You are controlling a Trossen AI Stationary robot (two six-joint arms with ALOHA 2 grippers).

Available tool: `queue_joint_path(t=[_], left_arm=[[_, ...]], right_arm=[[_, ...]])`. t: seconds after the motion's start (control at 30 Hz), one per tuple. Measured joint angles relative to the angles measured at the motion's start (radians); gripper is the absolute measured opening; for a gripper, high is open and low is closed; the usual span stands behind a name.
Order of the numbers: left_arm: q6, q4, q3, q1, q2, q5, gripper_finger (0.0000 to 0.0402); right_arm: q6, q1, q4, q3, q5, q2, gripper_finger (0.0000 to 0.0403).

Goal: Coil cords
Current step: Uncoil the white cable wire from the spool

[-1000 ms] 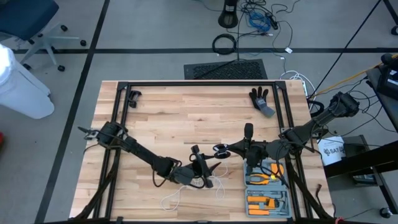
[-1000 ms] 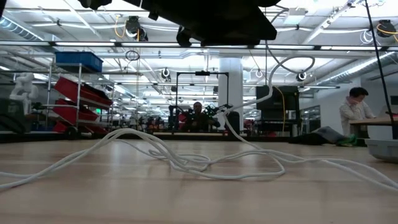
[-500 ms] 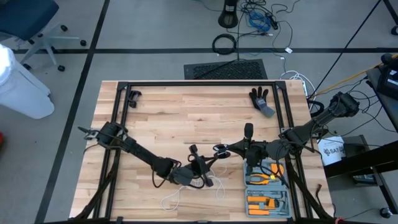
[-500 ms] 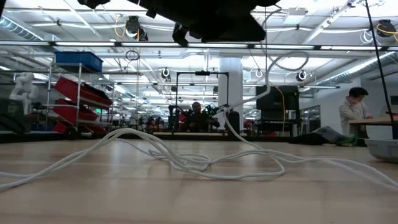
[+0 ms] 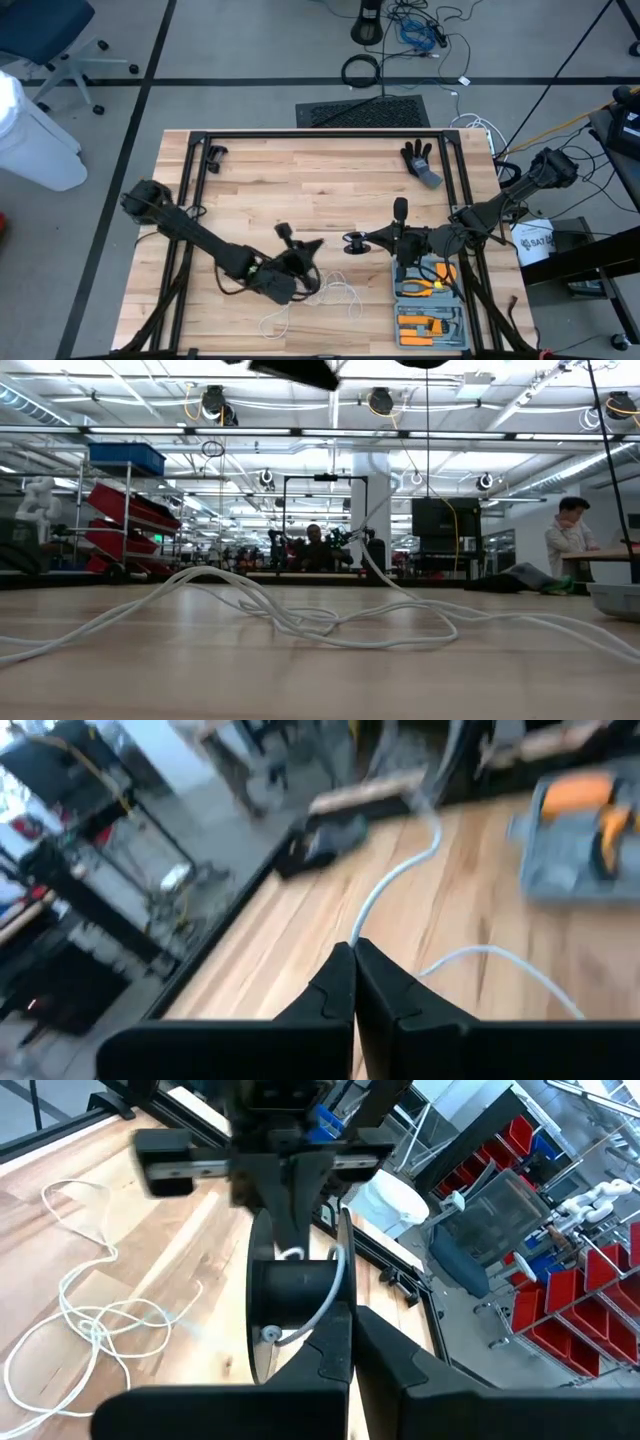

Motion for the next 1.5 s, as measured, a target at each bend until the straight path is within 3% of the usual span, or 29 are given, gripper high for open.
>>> queue_joint_path(t=[0.2,0.37,0.5,0.63,0.87,1.03,1.13,1.3,1.5], left_arm=[[-0.311,-0.366,0.0,-0.033,-0.122,-0.042,0.0001],[-0.338,-0.399,0.0,-0.082,-0.192,-0.043,0.0],[-0.293,-0.302,0.0,-0.108,-0.22,-0.047,0.0],[-0.111,-0.02,0.0,-0.12,-0.222,-0.023,0.0],[0.192,0.435,0.0,-0.103,-0.13,0.16,0.0],[0.206,0.619,0.0,-0.04,-0.022,0.337,0.0],[0.167,0.663,0.0,-0.007,0.048,0.412,0.0],[0.106,0.595,0.0,0.022,0.133,0.425,0.0],[0.049,0.39,0.0,0.029,0.151,0.321,0.0]], right_arm=[[0.0,0.003,-0.009,0.0,0.0,0.0,0.0],[0.028,-0.012,-0.014,0.0,0.001,0.0,0.0],[0.073,-0.035,-0.015,0.0,0.006,0.0,0.0],[0.116,-0.058,-0.007,0.0,0.007,0.0,0.0],[0.153,-0.099,0.093,0.0,0.01,0.035,0.0],[0.122,-0.13,0.27,0.0,0.011,0.107,0.0],[0.085,-0.138,0.349,0.0,0.011,0.142,0.0],[0.004,-0.131,0.431,0.0,0.03,0.152,0.0],[-0.038,-0.094,0.432,0.0,0.03,0.099,0.0]])
